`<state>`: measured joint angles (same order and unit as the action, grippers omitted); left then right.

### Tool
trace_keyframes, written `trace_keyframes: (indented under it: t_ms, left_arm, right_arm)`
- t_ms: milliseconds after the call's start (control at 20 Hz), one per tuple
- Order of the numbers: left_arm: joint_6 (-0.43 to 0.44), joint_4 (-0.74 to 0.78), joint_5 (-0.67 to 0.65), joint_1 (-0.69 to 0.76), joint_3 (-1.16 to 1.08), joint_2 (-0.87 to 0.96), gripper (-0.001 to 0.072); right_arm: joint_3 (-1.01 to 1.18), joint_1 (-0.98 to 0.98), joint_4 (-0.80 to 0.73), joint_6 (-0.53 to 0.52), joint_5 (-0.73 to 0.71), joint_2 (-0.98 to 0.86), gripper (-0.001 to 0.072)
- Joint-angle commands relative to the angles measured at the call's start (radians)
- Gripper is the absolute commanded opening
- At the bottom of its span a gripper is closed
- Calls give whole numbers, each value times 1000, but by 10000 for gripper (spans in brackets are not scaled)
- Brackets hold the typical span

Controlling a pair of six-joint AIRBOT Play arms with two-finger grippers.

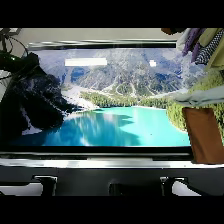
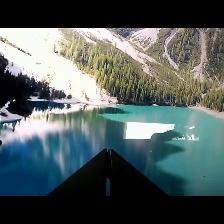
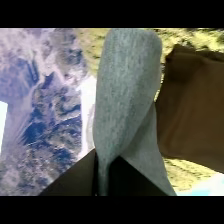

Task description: Fold the clothes and pants, and hang the long-sleeved shirts on hangers.

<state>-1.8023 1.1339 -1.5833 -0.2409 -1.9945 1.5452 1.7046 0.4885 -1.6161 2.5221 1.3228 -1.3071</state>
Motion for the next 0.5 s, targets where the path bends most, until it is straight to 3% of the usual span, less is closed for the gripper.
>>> trace_keyframes:
  t_ms: [0,300,450]
  left_arm:
    - [0,0,-14,-1,0,-1,24]
    - [0,0,-64,-1,0,-1,24]
    - [0,0,-77,-1,0,-1,24]
  right_arm:
    - [0,0,-174,-52,194,34,32]
    - [-72,0,-362,-266,334,48,33]
    - [-237,0,-409,-258,307,100,33]
